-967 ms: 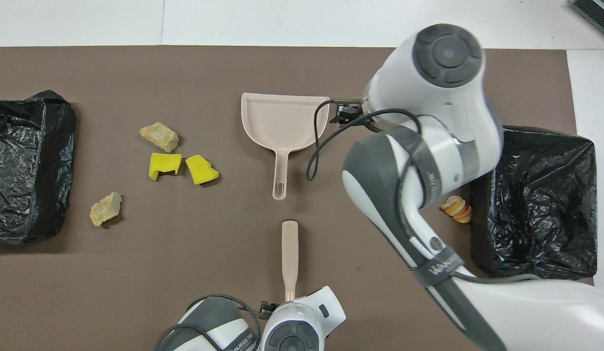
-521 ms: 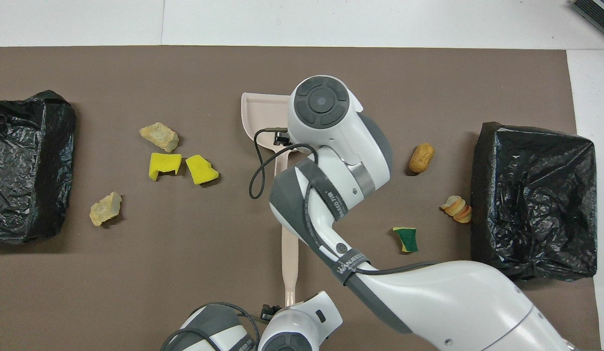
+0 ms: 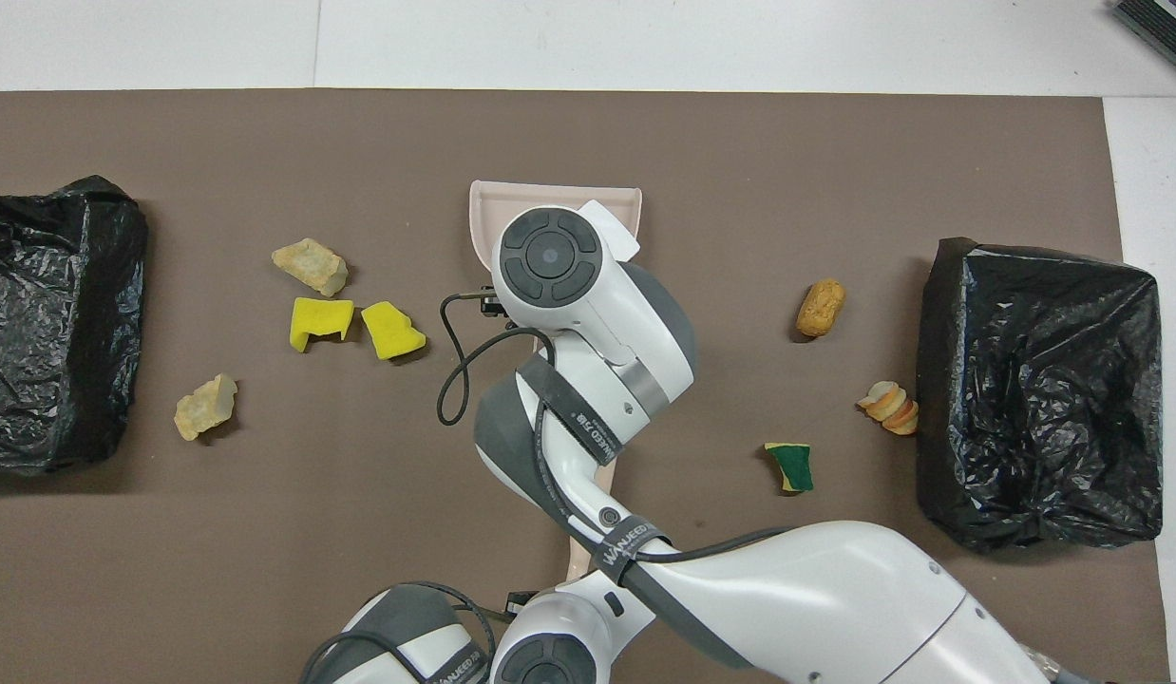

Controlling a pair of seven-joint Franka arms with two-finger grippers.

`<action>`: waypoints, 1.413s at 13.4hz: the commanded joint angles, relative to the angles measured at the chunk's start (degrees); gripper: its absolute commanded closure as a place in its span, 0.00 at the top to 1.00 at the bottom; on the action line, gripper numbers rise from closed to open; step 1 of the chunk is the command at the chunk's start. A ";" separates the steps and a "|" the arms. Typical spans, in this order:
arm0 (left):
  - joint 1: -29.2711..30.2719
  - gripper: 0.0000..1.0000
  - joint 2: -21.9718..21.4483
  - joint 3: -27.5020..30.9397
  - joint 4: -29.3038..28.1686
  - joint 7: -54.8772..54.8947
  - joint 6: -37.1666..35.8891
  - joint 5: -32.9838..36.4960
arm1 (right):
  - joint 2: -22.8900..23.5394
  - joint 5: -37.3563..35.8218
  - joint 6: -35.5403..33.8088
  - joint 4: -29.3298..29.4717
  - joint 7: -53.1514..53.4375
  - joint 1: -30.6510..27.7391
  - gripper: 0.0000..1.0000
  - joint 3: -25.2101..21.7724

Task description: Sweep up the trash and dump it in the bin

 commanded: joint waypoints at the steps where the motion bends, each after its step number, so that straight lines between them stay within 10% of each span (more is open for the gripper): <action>1: 2.23 0.00 -1.74 0.35 -1.41 -0.27 -0.64 1.37 | -0.26 -0.10 3.41 -4.26 0.27 0.95 0.84 0.37; 4: 4.26 0.00 -5.85 0.35 -0.97 -0.45 -7.83 3.39 | -0.87 -0.28 3.15 -5.76 0.18 0.96 0.73 0.46; 7: 6.11 0.00 -12.01 0.26 -1.67 -0.54 -14.87 4.36 | -0.88 -0.46 3.15 -5.50 1.24 0.96 0.00 0.37; 13: 8.39 0.00 -18.26 0.26 -1.68 -0.54 -30.68 7.61 | -8.41 -0.46 -0.80 -6.37 -1.12 -1.66 0.00 0.20; 19: 23.74 0.00 -18.71 0.08 1.04 0.60 -32.03 13.76 | -18.80 2.34 -16.25 -11.21 -33.15 -8.87 0.00 0.29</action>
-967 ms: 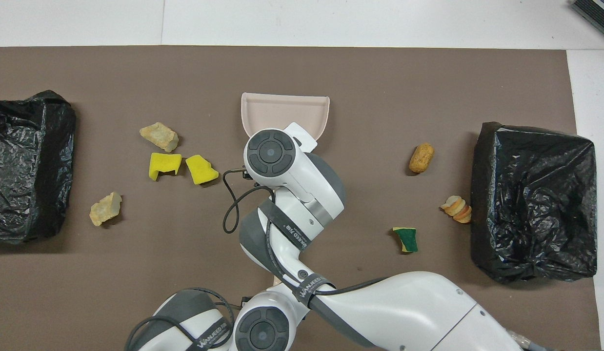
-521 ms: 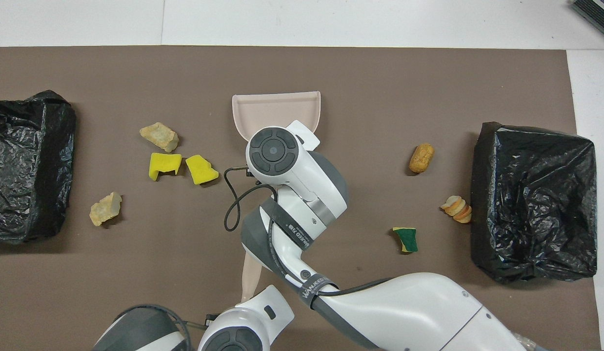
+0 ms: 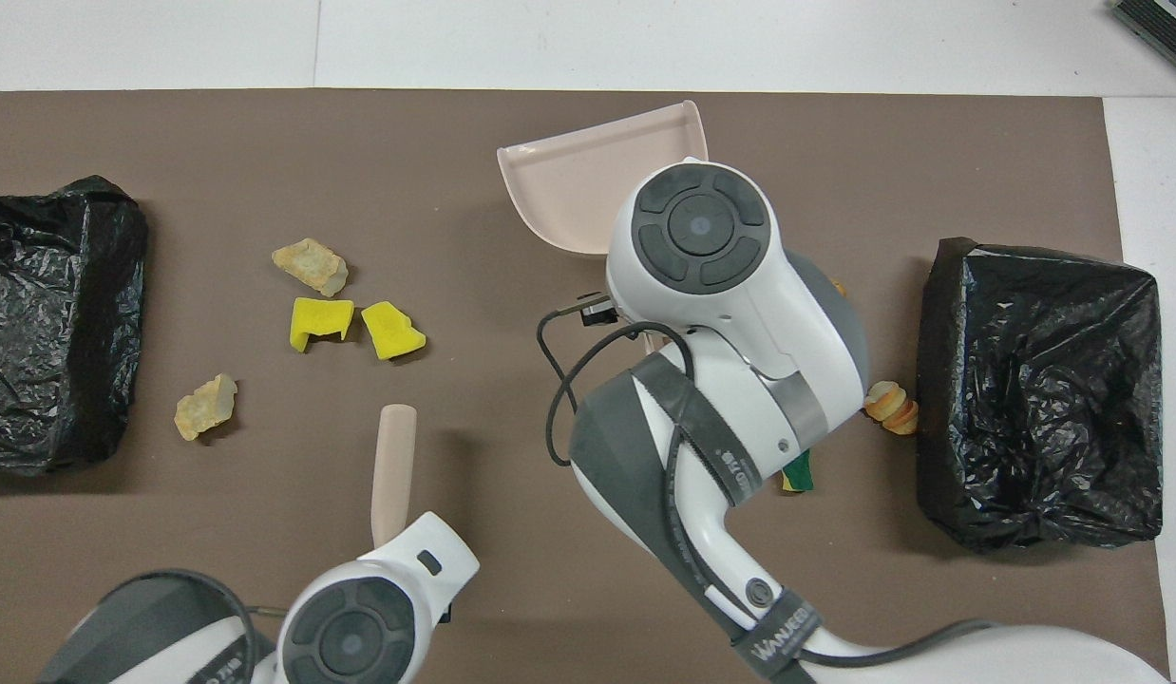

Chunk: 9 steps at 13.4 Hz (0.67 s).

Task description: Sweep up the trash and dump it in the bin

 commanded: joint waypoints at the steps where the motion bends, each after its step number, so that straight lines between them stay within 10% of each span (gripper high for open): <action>1: 8.60 0.00 -0.05 -0.46 1.14 2.47 0.88 2.31 | -1.74 2.16 -4.71 -3.24 -16.48 -3.53 0.00 0.68; 9: 31.54 0.00 6.19 -0.19 1.50 10.75 13.18 5.66 | -1.22 8.05 -6.68 -7.89 -47.55 -11.54 0.00 0.68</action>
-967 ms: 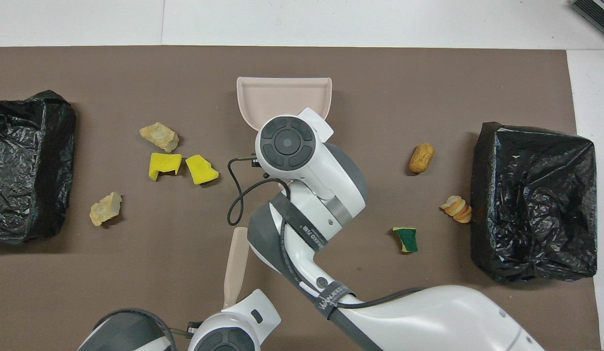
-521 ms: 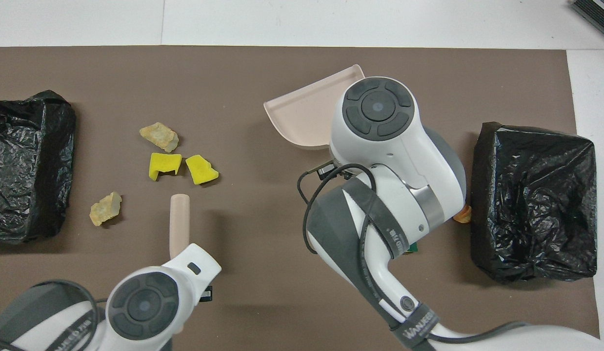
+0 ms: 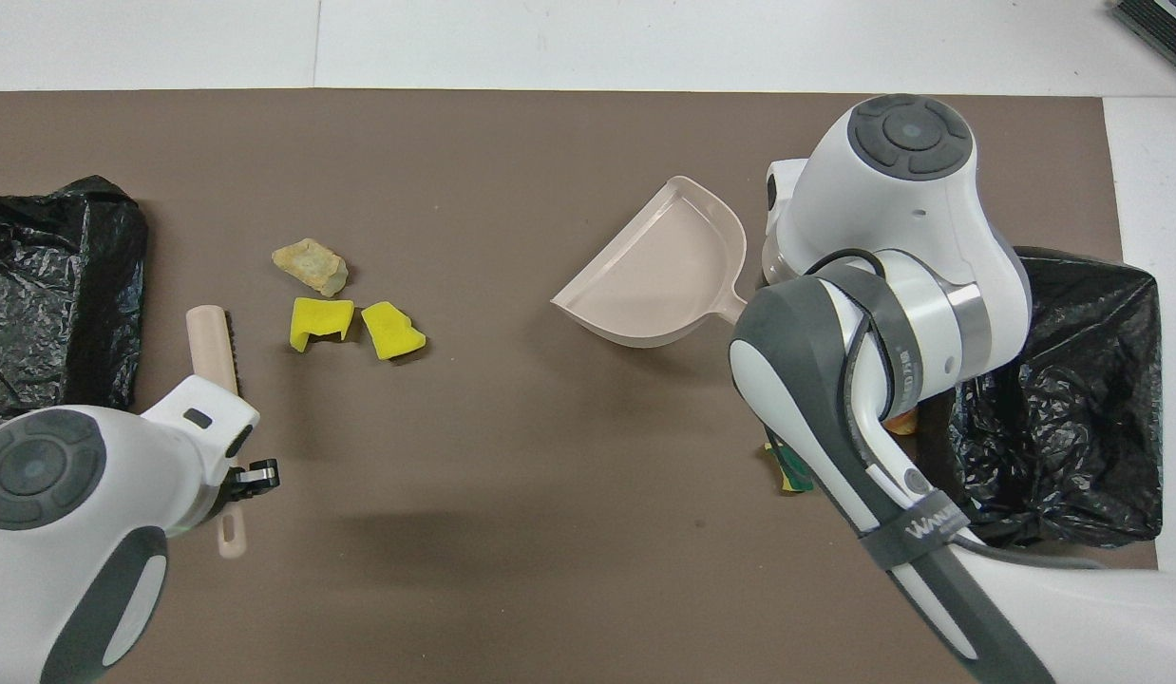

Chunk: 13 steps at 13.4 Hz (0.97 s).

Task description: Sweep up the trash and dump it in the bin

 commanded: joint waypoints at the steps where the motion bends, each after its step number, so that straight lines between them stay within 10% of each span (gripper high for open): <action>1: 5.38 0.00 4.42 -0.72 0.76 0.05 3.57 2.53 | 0.10 0.82 1.66 -2.58 -7.27 -0.53 0.00 0.74; 13: 1.27 0.00 12.27 -1.08 5.13 0.14 8.97 -1.06 | 2.04 -6.30 5.89 -2.75 -29.79 1.23 0.00 0.74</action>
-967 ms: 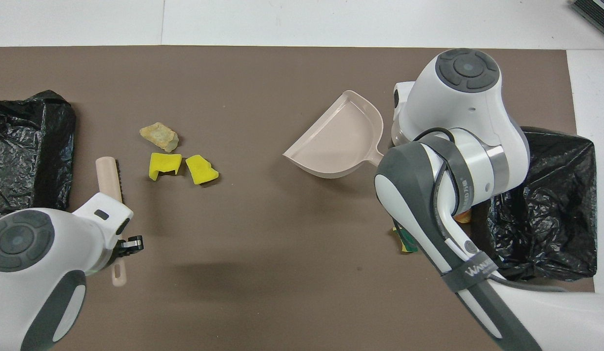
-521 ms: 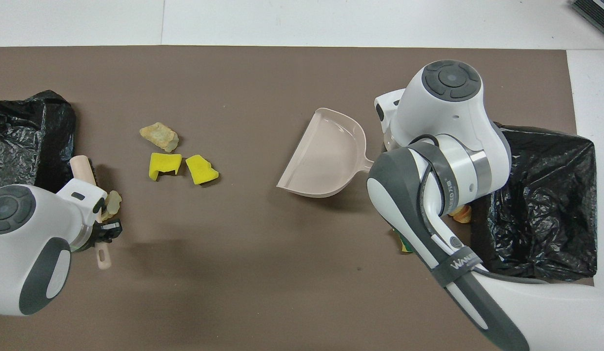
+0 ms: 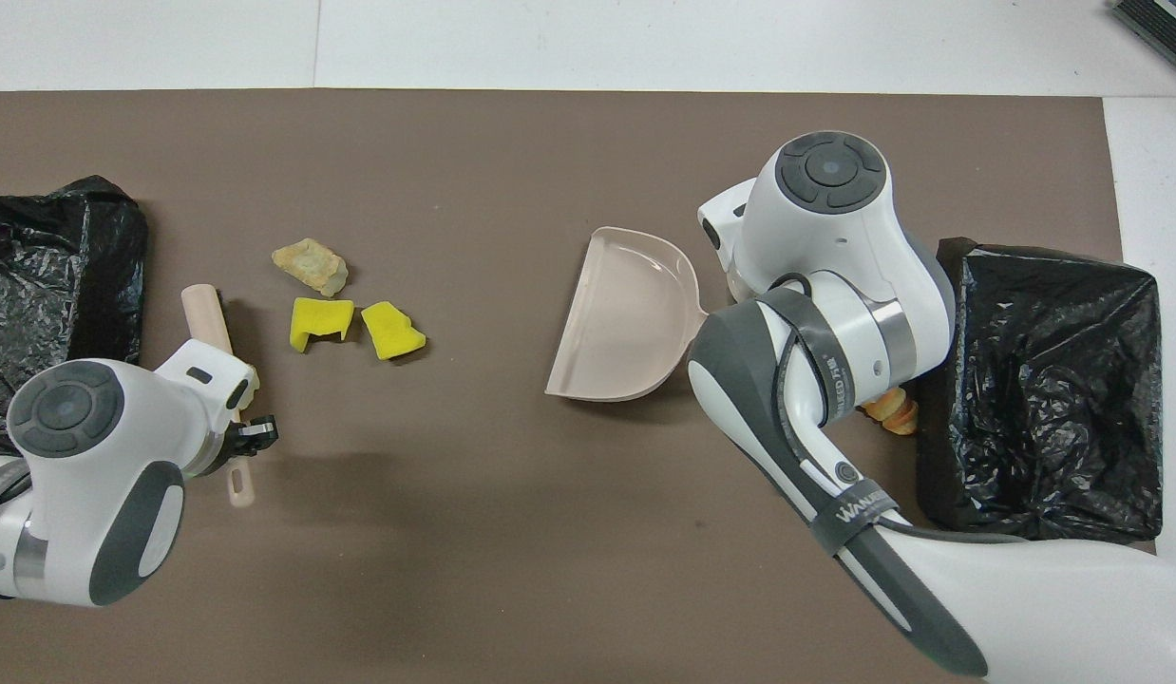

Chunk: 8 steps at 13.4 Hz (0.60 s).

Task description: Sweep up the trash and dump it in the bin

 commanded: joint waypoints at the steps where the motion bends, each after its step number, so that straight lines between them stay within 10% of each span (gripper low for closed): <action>1: -2.12 0.00 1.15 0.38 7.84 0.11 -7.20 -1.04 | -0.89 -1.56 0.35 -1.10 -4.76 -0.29 0.00 0.37; 8: 6.84 0.00 1.31 0.90 7.01 16.89 -10.43 -1.13 | -2.56 -2.88 3.33 -6.63 3.58 3.14 0.00 0.28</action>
